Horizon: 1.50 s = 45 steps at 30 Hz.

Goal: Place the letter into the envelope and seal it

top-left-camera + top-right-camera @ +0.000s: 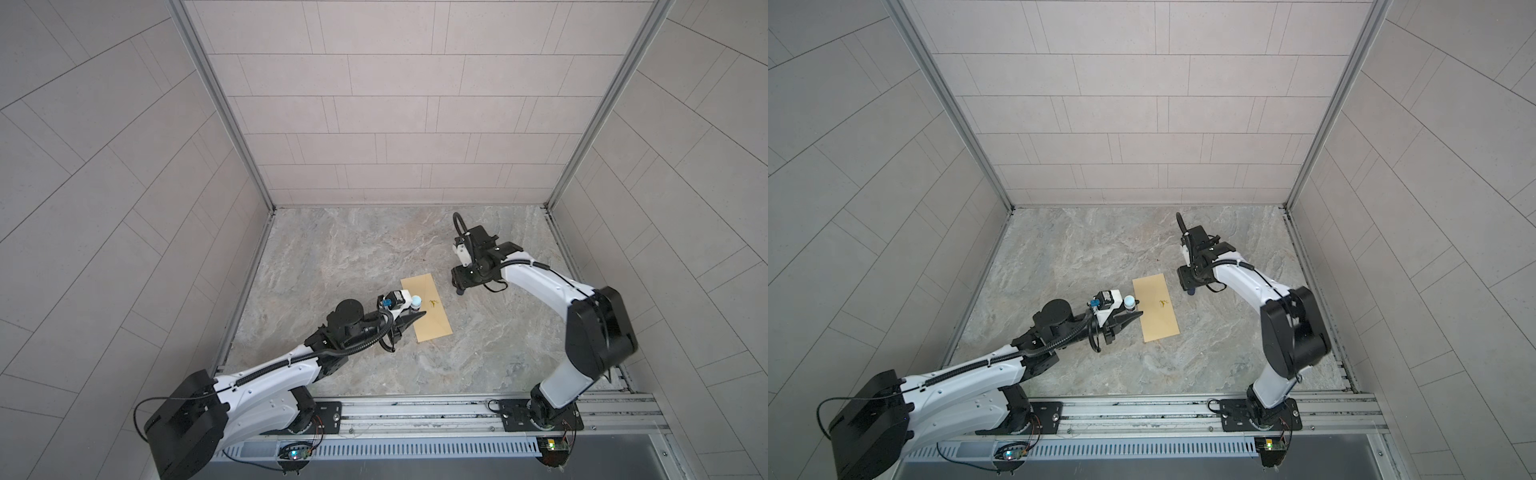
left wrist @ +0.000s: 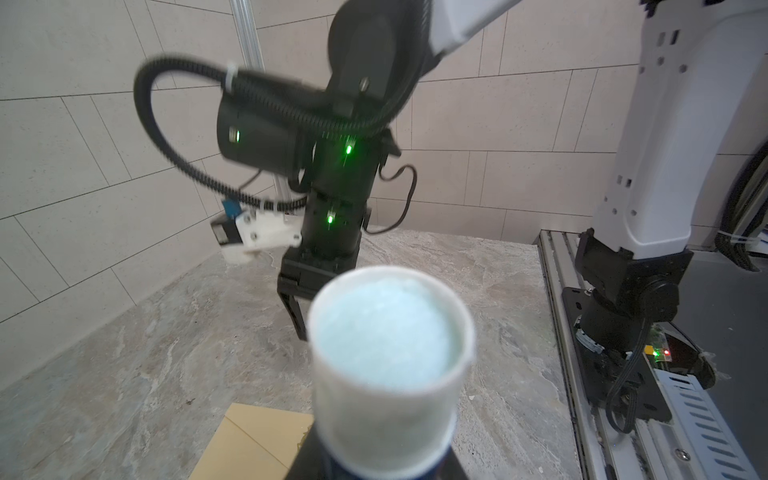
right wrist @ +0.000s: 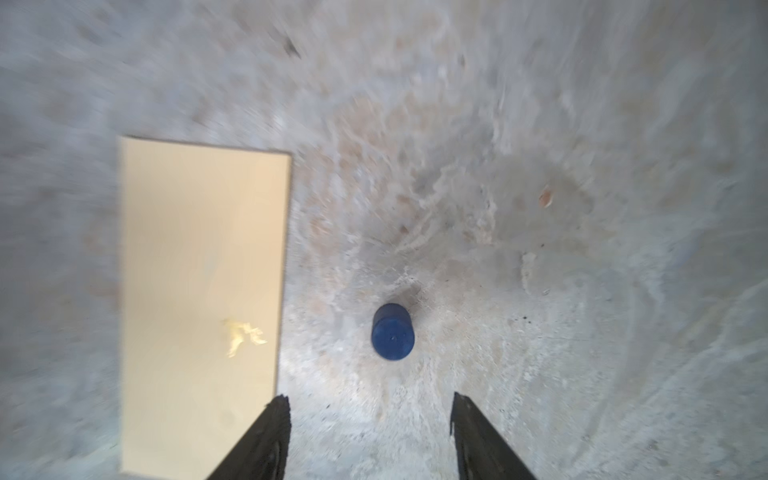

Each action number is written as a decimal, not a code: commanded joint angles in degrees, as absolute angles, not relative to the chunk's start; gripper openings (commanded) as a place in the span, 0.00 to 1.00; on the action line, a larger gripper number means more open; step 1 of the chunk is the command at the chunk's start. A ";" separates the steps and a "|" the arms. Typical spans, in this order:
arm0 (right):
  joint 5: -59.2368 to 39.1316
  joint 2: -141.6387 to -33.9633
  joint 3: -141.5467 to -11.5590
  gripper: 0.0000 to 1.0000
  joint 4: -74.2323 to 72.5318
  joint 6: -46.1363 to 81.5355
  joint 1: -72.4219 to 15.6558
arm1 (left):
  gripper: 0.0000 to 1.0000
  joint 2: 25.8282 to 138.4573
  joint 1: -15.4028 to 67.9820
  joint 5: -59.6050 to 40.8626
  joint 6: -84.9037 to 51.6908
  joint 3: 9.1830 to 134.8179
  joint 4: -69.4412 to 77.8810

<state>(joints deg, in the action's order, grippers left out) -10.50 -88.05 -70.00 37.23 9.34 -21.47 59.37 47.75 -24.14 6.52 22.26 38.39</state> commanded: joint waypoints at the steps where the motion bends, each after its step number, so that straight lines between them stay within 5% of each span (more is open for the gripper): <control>1: -22.60 -76.94 -67.91 0.66 36.29 6.34 -21.87 | 0.00 58.60 47.53 -25.00 7.62 24.13 36.76; 8: -40.88 -54.33 -56.19 0.72 21.13 6.36 -25.66 | 0.00 59.58 47.41 -27.21 6.17 27.64 31.64; 14: -45.79 -49.91 -55.43 0.74 20.30 5.82 -27.65 | 0.00 60.92 47.42 -28.43 5.58 28.86 31.06; 30: -29.31 -59.04 -61.52 0.73 25.68 -1.36 -43.96 | 0.00 61.92 47.37 -29.10 5.36 30.23 29.15; 45: -26.10 -63.14 -61.61 0.52 22.78 -0.50 -47.10 | 0.00 61.96 47.43 -29.00 4.94 30.05 29.97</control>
